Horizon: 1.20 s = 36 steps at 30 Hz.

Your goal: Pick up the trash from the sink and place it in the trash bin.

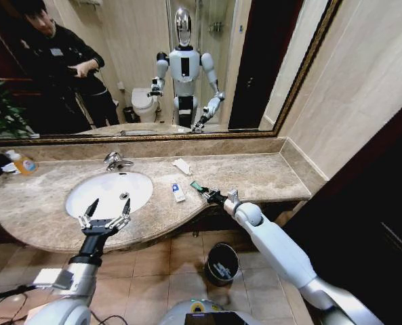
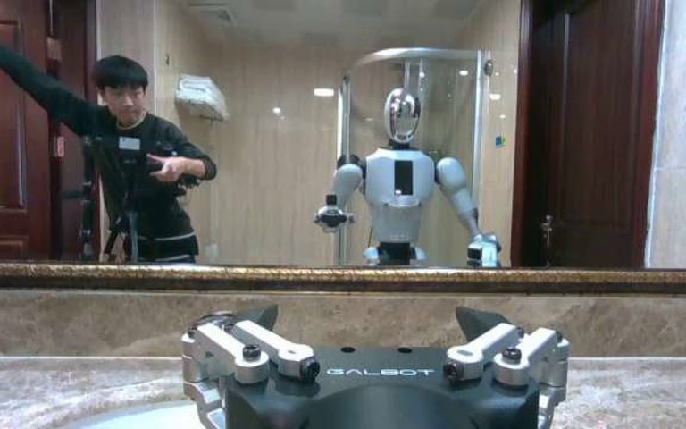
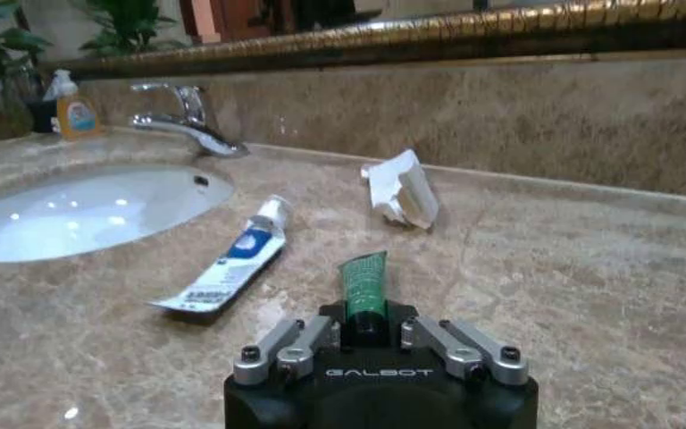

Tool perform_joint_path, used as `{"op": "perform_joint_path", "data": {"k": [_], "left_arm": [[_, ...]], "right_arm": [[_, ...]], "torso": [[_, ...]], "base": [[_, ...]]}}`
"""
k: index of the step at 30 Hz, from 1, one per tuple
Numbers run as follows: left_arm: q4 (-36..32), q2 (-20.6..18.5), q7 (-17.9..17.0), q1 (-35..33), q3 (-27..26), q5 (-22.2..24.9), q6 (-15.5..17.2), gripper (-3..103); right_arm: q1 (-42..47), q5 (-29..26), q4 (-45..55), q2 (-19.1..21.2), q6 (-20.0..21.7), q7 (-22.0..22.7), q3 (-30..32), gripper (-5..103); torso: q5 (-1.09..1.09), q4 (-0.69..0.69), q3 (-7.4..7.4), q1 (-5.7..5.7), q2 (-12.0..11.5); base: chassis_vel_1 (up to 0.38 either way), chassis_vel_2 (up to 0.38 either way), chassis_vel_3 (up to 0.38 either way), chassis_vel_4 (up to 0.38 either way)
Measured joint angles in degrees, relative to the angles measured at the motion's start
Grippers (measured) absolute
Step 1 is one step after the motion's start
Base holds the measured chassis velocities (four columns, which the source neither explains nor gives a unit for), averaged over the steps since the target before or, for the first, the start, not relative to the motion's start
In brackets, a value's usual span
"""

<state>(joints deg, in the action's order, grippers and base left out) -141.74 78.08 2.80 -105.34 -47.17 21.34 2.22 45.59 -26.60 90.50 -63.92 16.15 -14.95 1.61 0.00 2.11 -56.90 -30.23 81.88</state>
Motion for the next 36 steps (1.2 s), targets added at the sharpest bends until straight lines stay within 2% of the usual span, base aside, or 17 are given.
{"op": "perform_joint_path", "data": {"k": [9, 12, 18, 26, 29, 31, 32, 36], "left_arm": [[0.00, 0.00, -0.01, 0.00, 0.00, 0.00, 0.00, 100], [0.00, 0.00, 0.00, -0.01, -0.01, 0.00, 0.00, 100], [0.00, 0.01, 0.00, 0.00, 0.00, 0.00, 0.00, 100], [0.00, 0.00, -0.01, 0.00, 0.00, 0.00, 0.00, 100], [0.00, 0.00, 0.00, 0.00, 0.00, 0.00, 0.00, 100], [0.00, 0.00, 0.00, 0.00, 0.00, 0.00, 0.00, 100], [0.00, 0.00, 0.00, 0.00, 0.00, 0.00, 0.00, 100], [0.00, 0.00, 0.00, 0.00, 0.00, 0.00, 0.00, 100]], "right_arm": [[4.82, -1.20, 7.71, 1.96, 1.89, 1.85, 3.26, 20], [9.72, -3.67, 14.72, 5.14, 3.13, 3.38, 6.84, 20], [17.73, -5.92, 23.43, 9.91, 2.47, 4.05, 10.88, 20], [28.97, -7.00, 27.67, 11.04, 1.48, 3.85, 19.11, 20], [32.65, -7.24, 27.88, 11.07, 0.25, 3.07, 21.46, 20], [36.85, -6.85, 26.86, 10.84, -2.72, 0.94, 24.36, 20], [36.85, -6.85, 26.86, 10.84, -2.72, 0.94, 24.36, 20], [40.37, -5.90, 23.00, 10.05, -6.93, -1.00, 26.09, 20]], "torso": [[0.00, 0.01, 0.00, 0.00, 0.01], [0.00, 0.00, 0.00, 0.00, 0.01], [0.01, 0.00, 0.01, 0.01, 0.01], [0.00, 0.00, 0.00, 0.01, 0.01], [0.01, 0.00, 0.00, 0.01, 0.01], [-0.01, 0.00, 0.01, 0.01, 0.01], [-0.01, 0.00, 0.01, 0.01, 0.01], [-0.01, 0.00, 0.01, 0.01, 0.01]], "base": [[0.000, 0.000, 0.000, 0.000], [0.000, 0.000, 0.000, 0.000], [0.000, 0.000, 0.000, 0.000], [0.000, 0.000, 0.000, 0.000], [0.000, 0.000, 0.000, 0.000], [0.000, 0.000, 0.000, 0.000], [0.000, 0.000, 0.000, 0.000], [0.000, 0.000, 0.000, 0.000]]}}
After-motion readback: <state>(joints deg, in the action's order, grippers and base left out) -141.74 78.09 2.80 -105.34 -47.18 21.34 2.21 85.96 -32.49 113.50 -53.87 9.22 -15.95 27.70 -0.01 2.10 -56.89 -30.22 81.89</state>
